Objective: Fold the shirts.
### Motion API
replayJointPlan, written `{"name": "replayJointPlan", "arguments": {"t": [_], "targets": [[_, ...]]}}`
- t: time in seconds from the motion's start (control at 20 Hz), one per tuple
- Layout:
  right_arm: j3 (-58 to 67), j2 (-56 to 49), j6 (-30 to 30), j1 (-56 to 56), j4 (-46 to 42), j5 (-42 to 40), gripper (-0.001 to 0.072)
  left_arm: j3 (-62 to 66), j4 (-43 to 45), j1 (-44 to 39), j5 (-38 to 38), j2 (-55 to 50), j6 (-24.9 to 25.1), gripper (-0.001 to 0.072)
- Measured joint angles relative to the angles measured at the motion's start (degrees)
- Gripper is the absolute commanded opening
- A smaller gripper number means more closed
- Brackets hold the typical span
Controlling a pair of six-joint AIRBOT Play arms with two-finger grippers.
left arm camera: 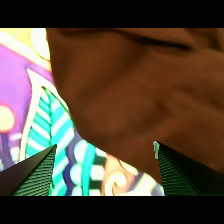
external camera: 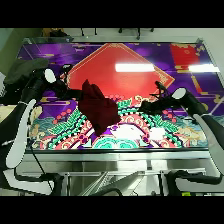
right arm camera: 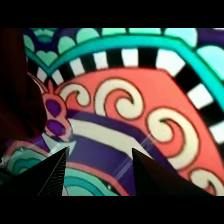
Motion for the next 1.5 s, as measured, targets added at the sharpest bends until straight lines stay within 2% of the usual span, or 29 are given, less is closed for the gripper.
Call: {"name": "replayJointPlan", "arguments": {"t": [0.25, 0.4, 0.45, 0.5, 0.55, 0.6, 0.65, 0.7, 0.85, 1.05, 1.3, 1.5], "targets": [[0.0, -10.4, -9.9, 5.3, 14.3, -4.6, 0.049, -0.6, -10.1, 5.4, 5.3, -9.1, 4.2, 0.0676], [0.0, -13.3, -17.0, 8.1, 23.7, -5.7, 0.0486, 1.7, -16.8, 6.3, 6.6, -13.6, 7.5, 0.0627], [0.0, -13.8, -18.7, 9.0, 25.7, -5.7, 0.0405, 3.0, -18.3, 6.3, 6.9, -14.7, 8.2, 0.0397], [0.0, -14.2, -20.1, 10.0, 27.0, -5.9, 0.0236, 4.3, -19.6, 6.2, 7.0, -15.7, 8.8, 0.0189], [-0.1, -14.5, -21.2, 10.8, 28.5, -5.6, 0.0226, 5.5, -20.5, 6.2, 6.9, -16.4, 9.2, 0.0099], [0.0, -14.6, -22.6, 11.7, 30.4, -4.8, 0.0177, 6.7, -21.2, 6.1, 6.8, -16.8, 9.6, 0.0099], [0.1, -14.7, -24.0, 12.4, 32.2, -4.0, 0.0065, 8.1, -21.7, 6.1, 6.2, -17.2, 9.9, 0.0016], [0.2, -14.8, -25.7, 12.9, 34.0, -3.0, 0.0035, 9.3, -21.9, 6.1, 5.2, -17.4, 10.0, 0.0018], [1.0, -13.7, -31.0, 13.7, 40.2, 0.0, 0.0032, 12.4, -23.2, 6.1, 1.7, -16.3, 10.5, 0.0017], [3.9, -8.0, -34.3, 12.5, 43.3, 3.1, 0.0032, 13.9, -23.8, 6.1, -0.9, -8.7, 10.8, 0.0017], [10.4, 6.0, -33.8, 5.0, 42.8, 6.1, 0.0032, 14.4, -24.2, 6.1, -2.3, 10.1, 10.4, 0.0017], [15.7, 19.8, -32.4, -1.7, 42.6, 7.5, 0.0032, 14.4, -24.3, 6.1, -5.4, 27.2, 6.6, 0.0018]]}}
